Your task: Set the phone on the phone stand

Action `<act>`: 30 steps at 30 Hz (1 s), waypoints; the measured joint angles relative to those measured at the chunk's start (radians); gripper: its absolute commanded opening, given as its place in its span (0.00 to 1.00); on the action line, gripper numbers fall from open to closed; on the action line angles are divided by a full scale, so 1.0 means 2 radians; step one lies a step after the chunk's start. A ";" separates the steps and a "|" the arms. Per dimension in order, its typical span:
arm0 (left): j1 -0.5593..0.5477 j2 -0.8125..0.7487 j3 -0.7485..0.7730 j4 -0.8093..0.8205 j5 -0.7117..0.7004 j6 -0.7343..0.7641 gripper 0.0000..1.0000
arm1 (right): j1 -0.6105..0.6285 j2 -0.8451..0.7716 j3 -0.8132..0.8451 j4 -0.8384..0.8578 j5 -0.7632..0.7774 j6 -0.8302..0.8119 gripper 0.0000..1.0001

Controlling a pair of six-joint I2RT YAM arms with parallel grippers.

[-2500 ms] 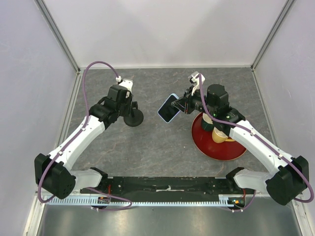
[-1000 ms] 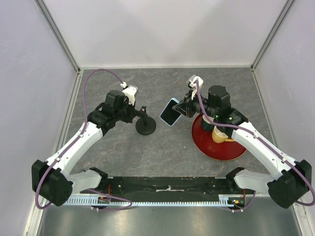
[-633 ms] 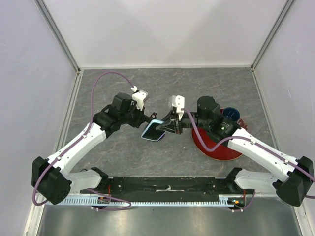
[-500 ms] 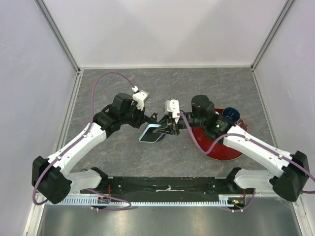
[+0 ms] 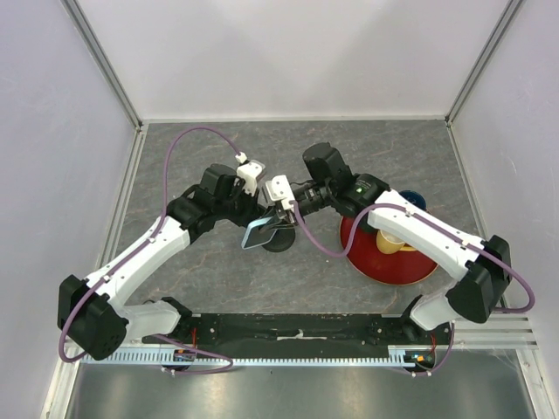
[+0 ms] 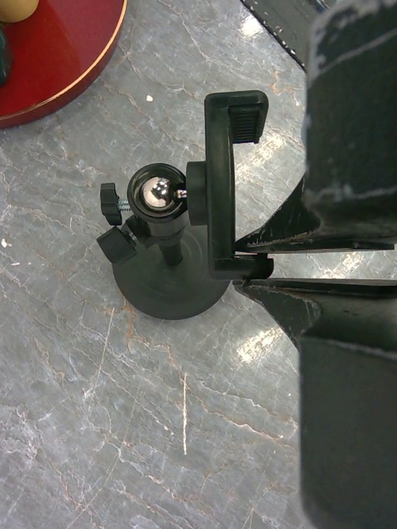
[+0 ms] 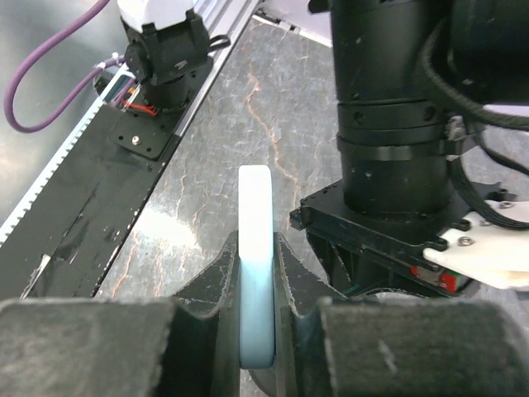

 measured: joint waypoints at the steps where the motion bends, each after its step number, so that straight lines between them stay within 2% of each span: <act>1: 0.000 0.001 0.000 0.000 0.003 0.000 0.02 | 0.000 0.002 0.001 -0.007 0.000 -0.007 0.00; 13: -0.001 0.001 0.000 -0.005 0.046 0.027 0.02 | -0.005 0.087 0.082 -0.121 -0.011 -0.085 0.00; 30: -0.001 0.001 -0.001 -0.004 0.072 0.049 0.02 | -0.031 0.124 0.118 -0.170 -0.075 -0.109 0.00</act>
